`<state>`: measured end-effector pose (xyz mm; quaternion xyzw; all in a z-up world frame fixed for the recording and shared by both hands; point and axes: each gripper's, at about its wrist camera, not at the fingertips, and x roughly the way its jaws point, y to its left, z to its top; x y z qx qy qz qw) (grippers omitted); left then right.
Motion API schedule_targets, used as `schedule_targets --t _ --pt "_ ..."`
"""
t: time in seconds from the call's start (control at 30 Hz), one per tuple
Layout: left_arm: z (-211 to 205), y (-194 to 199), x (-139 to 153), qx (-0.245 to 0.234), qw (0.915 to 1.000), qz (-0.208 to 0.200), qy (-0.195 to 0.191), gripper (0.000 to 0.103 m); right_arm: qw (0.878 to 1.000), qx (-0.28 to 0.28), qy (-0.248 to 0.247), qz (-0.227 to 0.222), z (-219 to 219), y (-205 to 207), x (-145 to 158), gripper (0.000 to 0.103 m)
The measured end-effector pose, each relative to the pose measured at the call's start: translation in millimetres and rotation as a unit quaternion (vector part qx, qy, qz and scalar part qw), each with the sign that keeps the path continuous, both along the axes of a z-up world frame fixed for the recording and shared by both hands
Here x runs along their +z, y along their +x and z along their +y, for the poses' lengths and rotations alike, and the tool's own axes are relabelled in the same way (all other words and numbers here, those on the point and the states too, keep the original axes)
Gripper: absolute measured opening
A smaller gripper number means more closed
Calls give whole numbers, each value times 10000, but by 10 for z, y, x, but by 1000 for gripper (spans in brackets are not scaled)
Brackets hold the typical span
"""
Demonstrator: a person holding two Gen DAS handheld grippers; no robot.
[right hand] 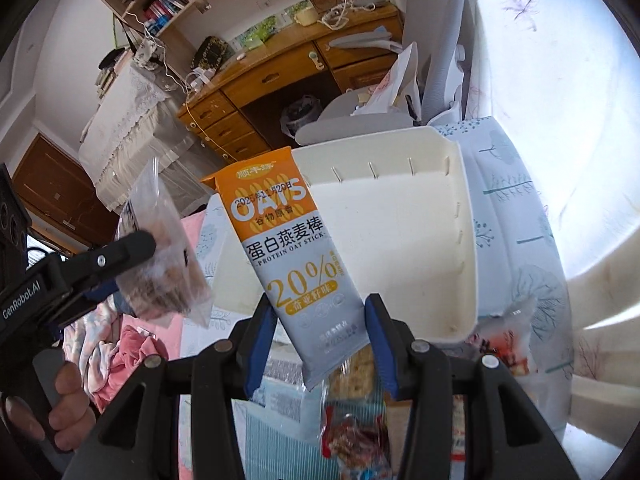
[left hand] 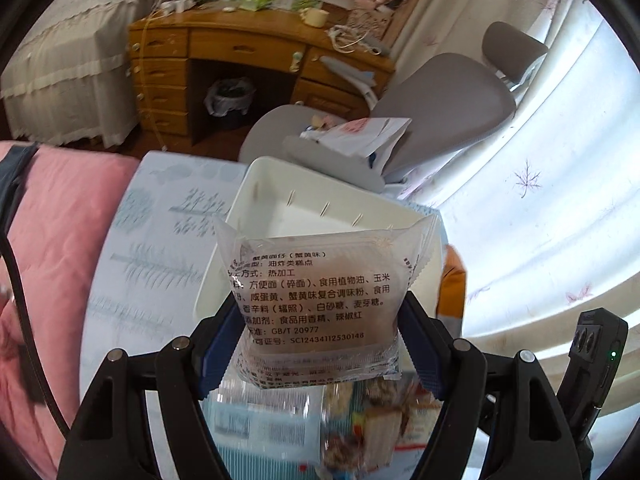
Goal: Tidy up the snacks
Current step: 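Lift both held snacks into the white basket and open both tools, then withdraw both open tools from the basket back over the snack pile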
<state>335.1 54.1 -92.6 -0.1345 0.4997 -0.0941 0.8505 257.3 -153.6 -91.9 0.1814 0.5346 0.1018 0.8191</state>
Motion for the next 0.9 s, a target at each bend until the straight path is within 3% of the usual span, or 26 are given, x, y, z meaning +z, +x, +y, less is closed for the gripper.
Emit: schedule_targets --t 0.13,0.27,0.43,0.5,0.67,0.9 --pt "-49 224 -164 -137 9999 -38 25 75 9998 72 57 179 22 171 -147 46" --pt "-66 341 -274 -122 9999 27 -35 77 9993 222 -183 227 31 312 -196 46" --pt "-69 384 -347 -133 9997 175 -134 85 9995 67 -159 246 -43 361 -212 48" --pt "-58 370 -330 -14 9997 173 -170 94 9995 -37 -38 322 -83 346 -231 54" --pt "-93 259 -249 10 9997 161 -170 95 9991 -235 159 329 -168 217 -204 67" --pt "-125 -64 -28 123 9995 188 -217 95 9990 -284 309 178 -217 -92 -19 70"
